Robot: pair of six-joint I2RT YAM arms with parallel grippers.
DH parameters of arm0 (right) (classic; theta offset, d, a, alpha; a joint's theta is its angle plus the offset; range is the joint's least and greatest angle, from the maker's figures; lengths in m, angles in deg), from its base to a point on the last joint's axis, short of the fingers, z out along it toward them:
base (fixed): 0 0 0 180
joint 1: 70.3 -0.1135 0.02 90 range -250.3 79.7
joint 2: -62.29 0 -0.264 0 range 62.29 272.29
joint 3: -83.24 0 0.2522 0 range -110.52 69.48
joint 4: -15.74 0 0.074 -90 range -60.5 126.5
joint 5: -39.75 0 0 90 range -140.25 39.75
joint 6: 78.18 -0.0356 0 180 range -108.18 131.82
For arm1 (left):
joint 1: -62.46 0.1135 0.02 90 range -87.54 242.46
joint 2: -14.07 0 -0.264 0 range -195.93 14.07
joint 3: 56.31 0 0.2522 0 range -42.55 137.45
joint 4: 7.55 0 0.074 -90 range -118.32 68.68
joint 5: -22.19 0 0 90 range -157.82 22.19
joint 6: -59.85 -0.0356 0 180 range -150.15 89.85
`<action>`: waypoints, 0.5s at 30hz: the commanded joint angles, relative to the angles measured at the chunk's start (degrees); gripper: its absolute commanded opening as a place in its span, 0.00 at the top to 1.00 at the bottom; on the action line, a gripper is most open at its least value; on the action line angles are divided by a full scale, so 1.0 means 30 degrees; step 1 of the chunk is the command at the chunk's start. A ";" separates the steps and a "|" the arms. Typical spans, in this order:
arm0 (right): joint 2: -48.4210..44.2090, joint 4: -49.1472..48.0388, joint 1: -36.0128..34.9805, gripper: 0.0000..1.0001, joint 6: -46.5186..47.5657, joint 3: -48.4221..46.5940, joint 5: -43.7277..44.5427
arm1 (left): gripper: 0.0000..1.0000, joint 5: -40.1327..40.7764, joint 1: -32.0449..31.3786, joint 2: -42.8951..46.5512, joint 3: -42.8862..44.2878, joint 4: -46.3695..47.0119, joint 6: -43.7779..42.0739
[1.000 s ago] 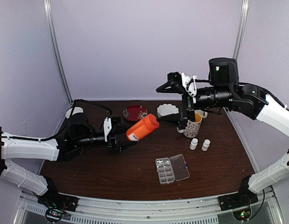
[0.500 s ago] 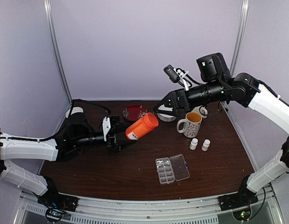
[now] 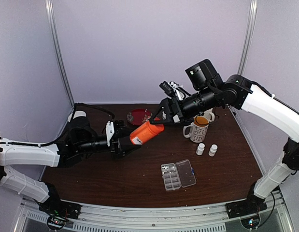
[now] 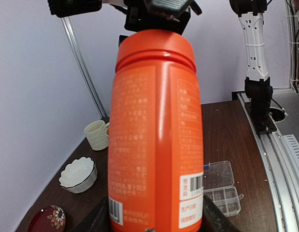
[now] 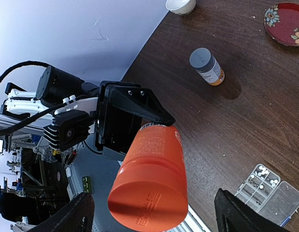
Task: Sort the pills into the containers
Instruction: Unscrew the lid of the pill bottle.
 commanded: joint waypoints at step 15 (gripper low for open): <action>0.1645 0.3046 -0.0938 0.31 0.0566 -0.3156 0.0498 | 1.00 0.0258 0.0077 0.0629 0.0114 0.0528 -0.0627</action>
